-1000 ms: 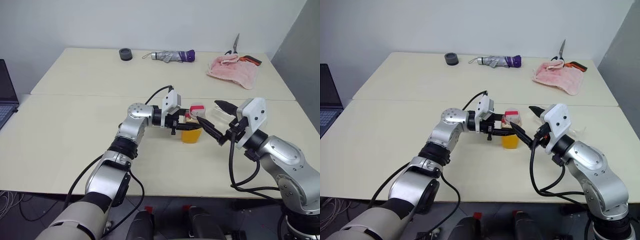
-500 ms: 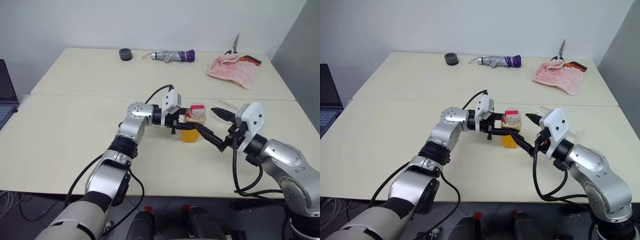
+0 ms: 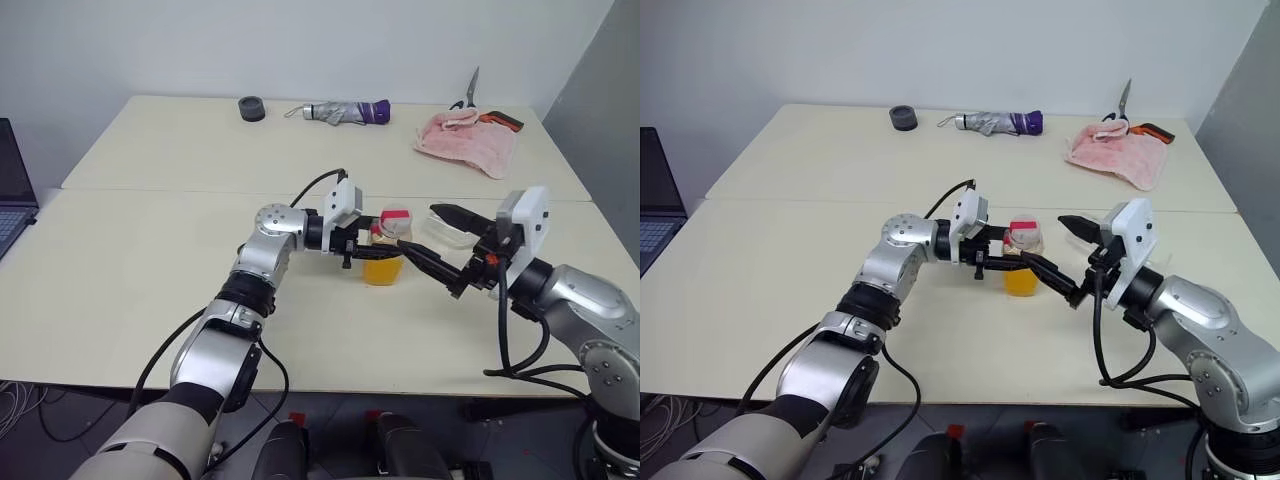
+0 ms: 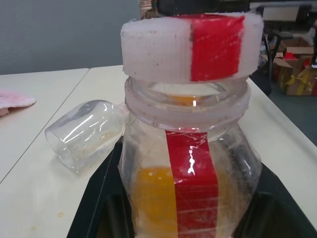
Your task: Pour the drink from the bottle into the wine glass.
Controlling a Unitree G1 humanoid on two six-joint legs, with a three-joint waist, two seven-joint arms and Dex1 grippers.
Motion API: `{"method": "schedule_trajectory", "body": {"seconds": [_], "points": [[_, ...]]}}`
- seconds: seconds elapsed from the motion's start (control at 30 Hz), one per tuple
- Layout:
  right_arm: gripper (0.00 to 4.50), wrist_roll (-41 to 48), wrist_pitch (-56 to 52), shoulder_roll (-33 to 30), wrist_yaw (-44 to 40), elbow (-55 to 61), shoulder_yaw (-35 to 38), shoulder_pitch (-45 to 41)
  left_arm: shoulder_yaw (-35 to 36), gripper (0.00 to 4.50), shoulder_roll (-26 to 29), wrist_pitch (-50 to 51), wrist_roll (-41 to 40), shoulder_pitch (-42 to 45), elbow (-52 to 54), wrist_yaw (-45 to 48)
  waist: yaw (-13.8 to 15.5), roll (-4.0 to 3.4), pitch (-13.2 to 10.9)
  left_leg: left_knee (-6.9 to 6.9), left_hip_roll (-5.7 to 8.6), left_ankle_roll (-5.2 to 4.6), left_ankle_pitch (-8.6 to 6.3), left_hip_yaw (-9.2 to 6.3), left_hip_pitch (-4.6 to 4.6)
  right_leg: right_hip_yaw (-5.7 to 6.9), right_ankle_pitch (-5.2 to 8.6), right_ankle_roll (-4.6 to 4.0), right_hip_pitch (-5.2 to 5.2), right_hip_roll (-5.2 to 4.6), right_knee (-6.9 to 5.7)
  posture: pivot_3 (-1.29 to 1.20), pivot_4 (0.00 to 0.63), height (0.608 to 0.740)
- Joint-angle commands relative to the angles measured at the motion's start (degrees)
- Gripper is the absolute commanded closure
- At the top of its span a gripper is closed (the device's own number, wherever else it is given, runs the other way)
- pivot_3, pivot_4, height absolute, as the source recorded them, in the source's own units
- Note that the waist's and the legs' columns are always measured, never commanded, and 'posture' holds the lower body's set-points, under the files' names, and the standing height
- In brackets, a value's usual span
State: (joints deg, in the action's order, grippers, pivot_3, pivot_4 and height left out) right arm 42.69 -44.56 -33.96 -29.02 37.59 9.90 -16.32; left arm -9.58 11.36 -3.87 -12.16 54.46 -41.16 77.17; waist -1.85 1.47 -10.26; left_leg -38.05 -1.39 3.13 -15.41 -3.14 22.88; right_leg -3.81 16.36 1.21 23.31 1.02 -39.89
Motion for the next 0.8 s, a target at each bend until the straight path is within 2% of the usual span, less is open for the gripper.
{"method": "schedule_trajectory", "body": {"seconds": [0.03,0.27,0.7,0.8], "points": [[0.0,3.6,-1.5,-0.9,-1.4,-1.7,0.8,-3.4,0.9,2.68,-0.2,-0.3,-1.1,1.2,2.7,0.7,0.0,0.0,0.0,0.0,0.0,0.0,0.0,0.01,0.0,-0.01,0.0,0.0,0.0,0.0,0.0,0.0,0.15,0.74],[0.0,1.0,-0.4,-0.3,-3.7,-8.9,-3.2,-9.5,0.8,2.68,-0.5,-0.2,-0.9,1.3,2.8,1.0,0.0,0.0,0.0,0.0,-0.01,0.0,0.0,-0.01,-0.01,0.02,0.0,0.0,0.0,0.01,-0.01,0.0,0.15,0.74],[0.0,-2.0,2.1,1.6,-6.0,-12.5,-7.1,-12.8,0.9,2.68,0.0,0.2,-0.8,1.1,3.4,0.9,0.0,0.0,0.0,0.0,-0.01,0.0,0.0,0.0,0.0,0.02,0.0,0.0,0.0,-0.01,0.0,0.0,0.15,0.74],[0.6,-3.0,2.6,2.0,-6.1,-12.5,-7.7,-12.9,0.8,2.68,0.0,0.3,-0.7,0.8,3.6,0.8,0.0,0.0,0.0,0.0,-0.01,0.0,0.0,-0.03,0.0,0.04,0.0,0.0,0.0,-0.01,0.0,0.0,0.15,0.74]]}}
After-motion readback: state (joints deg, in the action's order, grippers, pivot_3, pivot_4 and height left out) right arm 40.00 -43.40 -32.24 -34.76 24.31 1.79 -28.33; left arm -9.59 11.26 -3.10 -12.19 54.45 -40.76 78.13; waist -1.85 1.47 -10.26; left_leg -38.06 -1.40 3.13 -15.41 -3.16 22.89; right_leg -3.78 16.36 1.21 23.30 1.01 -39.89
